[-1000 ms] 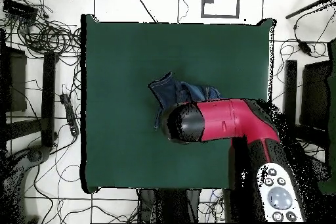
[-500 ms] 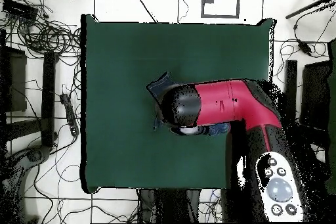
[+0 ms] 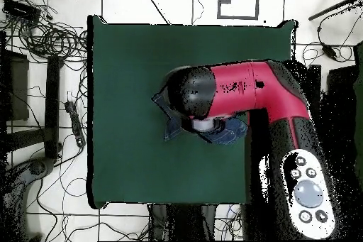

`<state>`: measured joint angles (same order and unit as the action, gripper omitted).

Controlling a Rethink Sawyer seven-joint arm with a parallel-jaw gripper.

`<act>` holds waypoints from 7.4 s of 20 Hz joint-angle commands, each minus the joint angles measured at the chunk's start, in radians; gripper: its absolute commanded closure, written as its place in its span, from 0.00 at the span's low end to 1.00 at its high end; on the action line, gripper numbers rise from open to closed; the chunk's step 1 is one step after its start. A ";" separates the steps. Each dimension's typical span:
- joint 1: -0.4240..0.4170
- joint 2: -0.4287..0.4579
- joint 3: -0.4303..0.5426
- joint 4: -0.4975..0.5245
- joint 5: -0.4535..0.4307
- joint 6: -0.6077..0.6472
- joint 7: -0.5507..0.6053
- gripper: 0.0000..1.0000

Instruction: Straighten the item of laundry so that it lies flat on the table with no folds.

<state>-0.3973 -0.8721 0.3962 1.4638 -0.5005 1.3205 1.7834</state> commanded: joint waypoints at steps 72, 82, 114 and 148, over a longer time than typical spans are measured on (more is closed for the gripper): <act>0.091 0.065 -0.012 0.035 -0.186 -0.644 -0.032 1.00; 0.182 0.185 -0.208 0.042 -0.160 -1.014 0.081 1.00; -0.227 0.429 0.111 0.223 -0.506 -1.331 -0.127 1.00; -0.798 0.695 0.614 0.140 -0.316 -0.544 -1.190 1.00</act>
<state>-1.1260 -0.2633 0.9261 1.6808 -0.9034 0.3953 1.2764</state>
